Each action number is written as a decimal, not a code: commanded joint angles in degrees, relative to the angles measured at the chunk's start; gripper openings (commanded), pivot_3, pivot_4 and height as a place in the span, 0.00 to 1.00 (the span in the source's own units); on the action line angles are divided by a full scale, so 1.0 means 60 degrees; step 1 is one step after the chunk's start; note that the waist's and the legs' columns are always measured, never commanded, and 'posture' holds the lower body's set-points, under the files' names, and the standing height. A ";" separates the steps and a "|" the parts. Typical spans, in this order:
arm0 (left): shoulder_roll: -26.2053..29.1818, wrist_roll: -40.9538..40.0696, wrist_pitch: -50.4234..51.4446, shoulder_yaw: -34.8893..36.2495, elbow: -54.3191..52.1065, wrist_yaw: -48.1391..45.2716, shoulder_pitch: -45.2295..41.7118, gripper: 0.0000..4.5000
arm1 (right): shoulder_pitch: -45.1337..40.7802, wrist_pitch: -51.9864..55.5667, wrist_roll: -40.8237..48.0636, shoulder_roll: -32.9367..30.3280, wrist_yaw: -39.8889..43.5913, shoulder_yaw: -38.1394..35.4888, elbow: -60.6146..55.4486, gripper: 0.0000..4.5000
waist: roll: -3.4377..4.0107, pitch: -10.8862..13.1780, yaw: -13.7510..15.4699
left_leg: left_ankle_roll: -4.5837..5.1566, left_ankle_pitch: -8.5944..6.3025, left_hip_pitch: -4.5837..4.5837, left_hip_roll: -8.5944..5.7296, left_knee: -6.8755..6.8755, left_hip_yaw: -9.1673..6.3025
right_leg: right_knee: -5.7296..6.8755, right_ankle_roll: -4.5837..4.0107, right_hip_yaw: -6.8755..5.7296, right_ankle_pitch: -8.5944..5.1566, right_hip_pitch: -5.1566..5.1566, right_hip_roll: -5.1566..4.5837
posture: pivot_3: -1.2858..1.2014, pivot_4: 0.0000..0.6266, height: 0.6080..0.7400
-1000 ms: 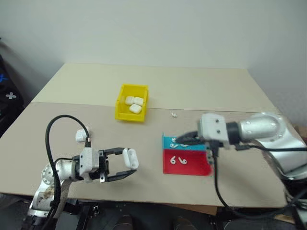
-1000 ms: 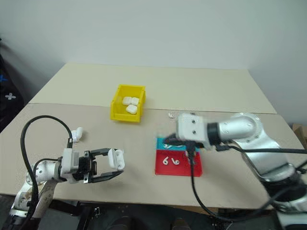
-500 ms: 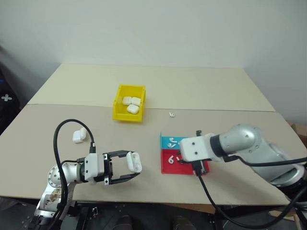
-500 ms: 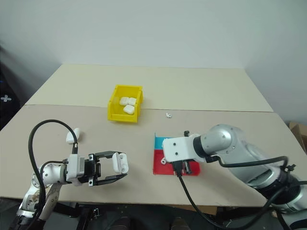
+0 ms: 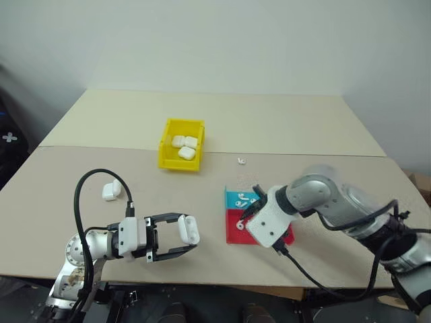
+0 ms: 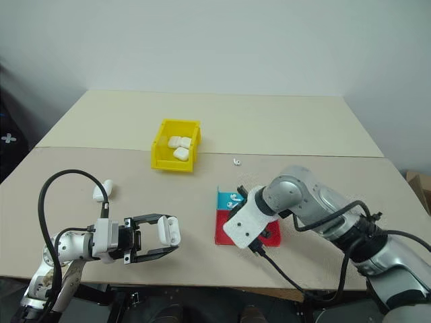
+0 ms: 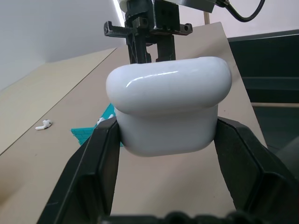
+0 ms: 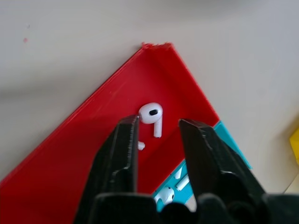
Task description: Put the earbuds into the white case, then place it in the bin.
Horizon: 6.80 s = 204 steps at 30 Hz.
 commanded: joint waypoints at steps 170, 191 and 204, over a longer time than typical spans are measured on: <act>-0.1250 -0.2675 0.3271 -0.0612 -0.1620 0.0084 -0.3457 0.61 | 0.2092 0.4054 0.7858 0.2711 -0.2238 -0.5703 -0.2950 0.62 | 0.0000 0.0001 -0.0002 | 0.0000 0.0001 0.0027 -0.0005 -0.0001 -0.0016 | 0.0053 -0.0009 0.0005 -0.0020 0.0013 0.0010 | 0.52 0.24 1.00; 0.0179 -0.0266 0.0134 -0.0189 -0.0820 -0.1082 0.0289 0.61 | -0.2020 0.4130 0.2109 -0.0262 0.0074 -0.1599 0.2525 0.62 | 0.0006 0.0005 -0.0039 | 0.0000 0.0000 0.0024 0.0000 -0.0010 0.0011 | 0.0054 -0.0021 0.0016 -0.0026 -0.0017 0.0004 | 0.52 0.24 1.00; -0.0051 -0.0015 0.0008 -0.0502 -0.1310 -0.0198 0.0606 0.61 | -0.2873 0.4124 -0.0481 0.1683 0.0946 0.0207 0.4399 0.62 | 0.0008 0.0005 0.0004 | 0.0001 -0.0001 0.0015 0.0001 -0.0010 0.0011 | 0.0060 -0.0022 0.0010 -0.0026 -0.0023 0.0003 | 0.52 0.24 1.00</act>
